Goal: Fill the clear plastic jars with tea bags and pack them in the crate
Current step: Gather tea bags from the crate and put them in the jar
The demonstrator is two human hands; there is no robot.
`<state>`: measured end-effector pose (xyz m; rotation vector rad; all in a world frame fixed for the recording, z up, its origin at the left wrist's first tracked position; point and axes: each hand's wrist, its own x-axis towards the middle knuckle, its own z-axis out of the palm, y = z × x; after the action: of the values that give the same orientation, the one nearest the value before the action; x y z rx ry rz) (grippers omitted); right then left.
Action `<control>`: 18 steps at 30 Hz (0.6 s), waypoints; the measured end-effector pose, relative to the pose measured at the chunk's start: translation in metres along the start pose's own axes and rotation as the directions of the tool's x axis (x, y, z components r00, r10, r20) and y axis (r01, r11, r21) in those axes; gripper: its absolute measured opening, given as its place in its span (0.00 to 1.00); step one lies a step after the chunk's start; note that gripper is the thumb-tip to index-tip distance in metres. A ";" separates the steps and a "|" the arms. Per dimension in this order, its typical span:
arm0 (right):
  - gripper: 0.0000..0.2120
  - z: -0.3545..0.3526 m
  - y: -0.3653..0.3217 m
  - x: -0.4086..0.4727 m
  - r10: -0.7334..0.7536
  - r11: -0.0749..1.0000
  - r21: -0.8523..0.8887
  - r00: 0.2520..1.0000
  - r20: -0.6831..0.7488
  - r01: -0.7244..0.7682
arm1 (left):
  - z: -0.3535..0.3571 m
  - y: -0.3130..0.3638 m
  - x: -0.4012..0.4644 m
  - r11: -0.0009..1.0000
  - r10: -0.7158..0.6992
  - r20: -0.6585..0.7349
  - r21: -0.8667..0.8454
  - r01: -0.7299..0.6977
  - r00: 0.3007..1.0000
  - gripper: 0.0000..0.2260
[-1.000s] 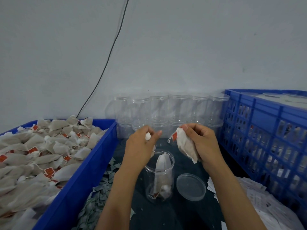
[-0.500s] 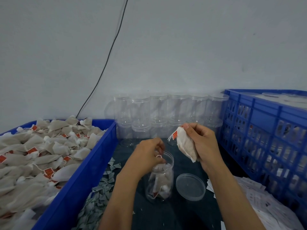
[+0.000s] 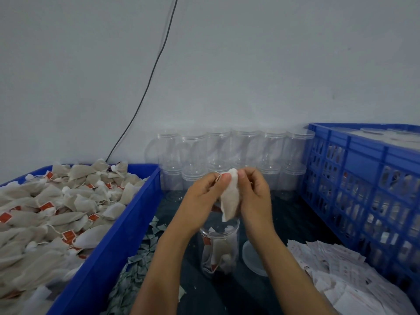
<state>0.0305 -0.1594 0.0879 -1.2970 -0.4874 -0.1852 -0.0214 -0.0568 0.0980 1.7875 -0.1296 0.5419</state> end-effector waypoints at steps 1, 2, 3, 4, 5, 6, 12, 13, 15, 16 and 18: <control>0.08 0.004 0.002 -0.003 -0.011 1.000 -0.015 1.000 0.015 0.011 | -0.001 -0.001 0.000 0.996 0.022 -0.002 0.086 -0.022 1.000 0.13; 0.09 0.006 0.003 -0.006 -0.007 0.999 -0.031 0.999 0.034 0.008 | -0.003 -0.005 0.001 0.983 0.042 -0.023 0.180 -0.037 0.999 0.11; 0.10 0.008 0.005 -0.007 0.011 0.999 -0.045 0.998 0.054 -0.008 | -0.005 -0.008 0.001 0.968 0.049 -0.060 0.248 -0.033 0.997 0.09; 0.10 0.008 0.007 -0.008 0.038 0.998 -0.056 0.996 0.075 -0.034 | -0.007 -0.012 0.002 0.956 0.047 -0.104 0.293 -0.014 0.993 0.07; 0.11 0.007 0.008 -0.008 0.072 0.996 -0.062 0.993 0.096 -0.066 | -0.010 -0.016 0.003 0.946 0.040 -0.145 0.324 0.009 0.989 0.07; 0.11 0.006 0.008 -0.007 0.109 0.993 -0.067 0.987 0.121 -0.102 | -0.012 -0.020 0.004 0.938 0.031 -0.175 0.345 0.032 0.984 0.07; 0.11 -0.015 0.004 0.006 0.188 0.977 -0.164 0.910 0.370 -0.135 | -0.021 -0.025 0.003 0.939 -0.038 -0.182 0.329 0.097 0.983 0.04; 0.12 -0.019 0.003 0.009 0.170 0.978 -0.180 0.906 0.387 -0.107 | -0.022 -0.025 0.003 0.950 -0.052 -0.166 0.296 0.100 0.985 0.05; 0.13 -0.024 0.002 0.012 0.133 0.975 -0.216 0.923 0.363 -0.055 | -0.022 -0.023 0.002 0.954 -0.069 -0.127 0.281 0.103 0.989 0.05; 0.13 -0.026 0.002 0.013 0.113 0.975 -0.219 0.937 0.330 -0.040 | -0.021 -0.023 0.001 0.942 -0.061 -0.111 0.321 0.094 0.992 0.05; 0.13 -0.028 0.003 0.015 0.070 0.983 -0.184 0.961 0.267 -0.020 | -0.020 -0.023 0.001 0.897 -0.020 -0.095 0.438 0.060 0.995 0.05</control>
<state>0.0513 -0.1835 0.0870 -1.5193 -0.6870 -0.0107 -0.0181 -0.0312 0.0822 2.1979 0.1015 0.6576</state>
